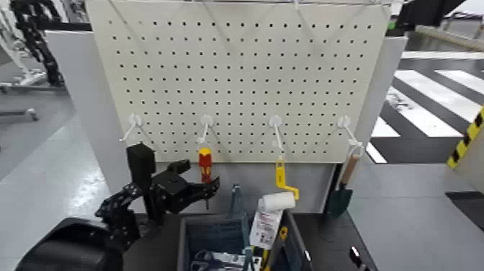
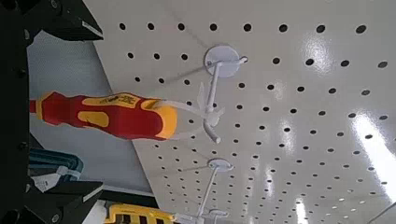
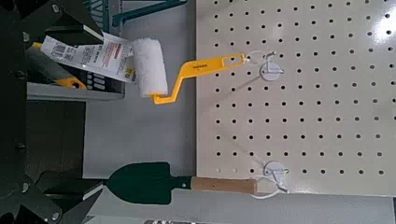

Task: Put the red screwdriver into the crate.

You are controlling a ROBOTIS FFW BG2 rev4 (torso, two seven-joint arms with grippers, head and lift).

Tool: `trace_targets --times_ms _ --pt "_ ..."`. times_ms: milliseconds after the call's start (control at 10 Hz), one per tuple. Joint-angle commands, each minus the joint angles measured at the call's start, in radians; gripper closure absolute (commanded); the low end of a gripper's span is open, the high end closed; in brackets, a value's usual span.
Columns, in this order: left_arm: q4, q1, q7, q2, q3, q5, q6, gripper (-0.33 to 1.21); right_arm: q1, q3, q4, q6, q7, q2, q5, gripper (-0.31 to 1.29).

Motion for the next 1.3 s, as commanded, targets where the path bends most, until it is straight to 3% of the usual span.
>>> trace_targets --times_ms 100,200,400,500,1100,1300 --pt "0.016 -0.021 -0.007 0.004 -0.005 -0.006 0.012 0.37 -0.002 0.001 0.000 -0.001 0.000 -0.001 -0.001 0.20" --pt "0.014 -0.018 -0.005 0.003 -0.002 -0.001 0.014 0.80 -0.001 0.001 0.000 -0.001 0.000 -0.001 -0.003 0.20" --pt "0.011 -0.012 0.006 0.001 -0.002 -0.001 0.028 0.97 -0.001 0.001 0.000 -0.001 0.000 0.000 -0.004 0.20" --pt "0.013 -0.012 0.010 0.001 -0.004 0.002 0.029 1.20 -0.001 0.001 0.000 -0.001 0.000 0.000 -0.004 0.20" --pt "-0.007 -0.009 -0.014 -0.002 -0.005 0.011 0.023 1.19 -0.002 0.001 0.003 -0.001 0.000 -0.001 -0.007 0.20" --pt "-0.087 0.025 -0.019 -0.003 0.026 0.010 0.071 1.19 -0.002 0.001 0.005 -0.001 0.000 -0.001 -0.009 0.20"
